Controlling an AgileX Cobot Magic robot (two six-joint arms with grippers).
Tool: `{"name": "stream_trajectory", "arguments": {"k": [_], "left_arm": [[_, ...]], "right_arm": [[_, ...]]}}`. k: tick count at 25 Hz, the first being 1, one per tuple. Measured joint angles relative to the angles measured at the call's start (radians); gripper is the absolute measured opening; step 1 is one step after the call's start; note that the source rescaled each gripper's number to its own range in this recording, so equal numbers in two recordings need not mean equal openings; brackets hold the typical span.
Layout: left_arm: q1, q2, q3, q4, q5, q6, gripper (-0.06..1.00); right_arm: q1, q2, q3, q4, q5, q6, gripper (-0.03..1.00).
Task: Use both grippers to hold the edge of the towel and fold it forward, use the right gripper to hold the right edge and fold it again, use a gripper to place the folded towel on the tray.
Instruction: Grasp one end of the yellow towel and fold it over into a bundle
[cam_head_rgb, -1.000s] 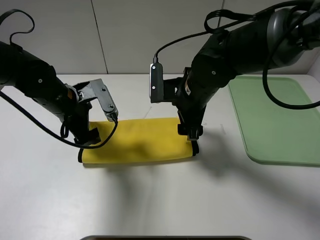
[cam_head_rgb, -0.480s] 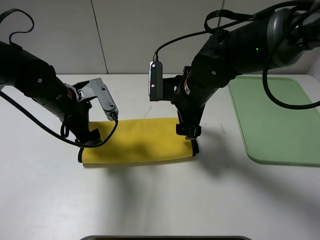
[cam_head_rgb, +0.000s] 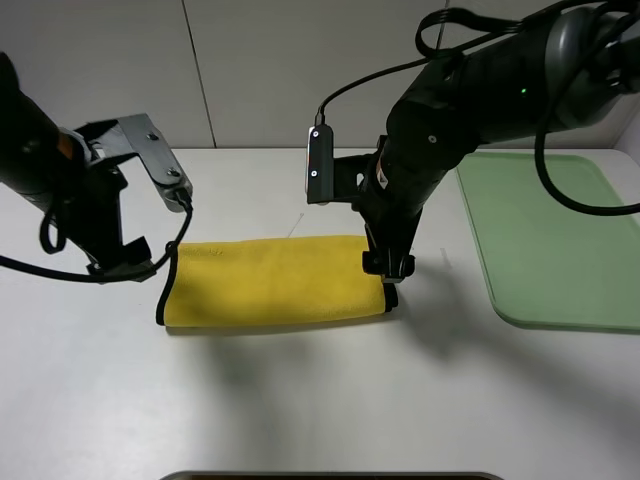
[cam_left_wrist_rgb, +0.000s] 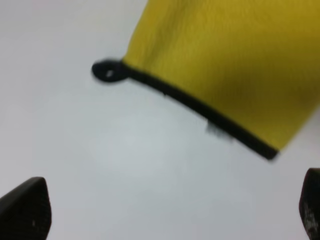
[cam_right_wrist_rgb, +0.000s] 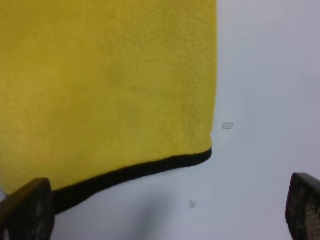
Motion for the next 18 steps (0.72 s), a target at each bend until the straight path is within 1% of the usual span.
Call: {"name": "stream_trajectory", "arguments": {"k": [4,11,13,15,18], "left_arm": [[0.000,-0.148,0.000,0.000,0.102,-0.088,1.00],[0.000,-0.393,0.000,-0.003,0.266,-0.222,1.00],[0.000,-0.466,0.000,-0.026,0.311,-0.252,1.00],[0.000,-0.536,0.000,-0.066,0.354,-0.266,1.00],[0.000,-0.651,0.000,-0.136,0.377,-0.268,1.00]], "right_arm": [[0.000,-0.057,0.000,0.090,0.008,0.004,1.00],[0.000,-0.103,0.000,0.318,0.021,0.007,1.00],[0.000,-0.104,0.000,0.382,0.042,0.007,1.00],[0.000,-0.104,0.000,0.438,0.067,0.007,1.00],[0.000,-0.104,0.000,0.512,0.122,0.007,1.00]]}}
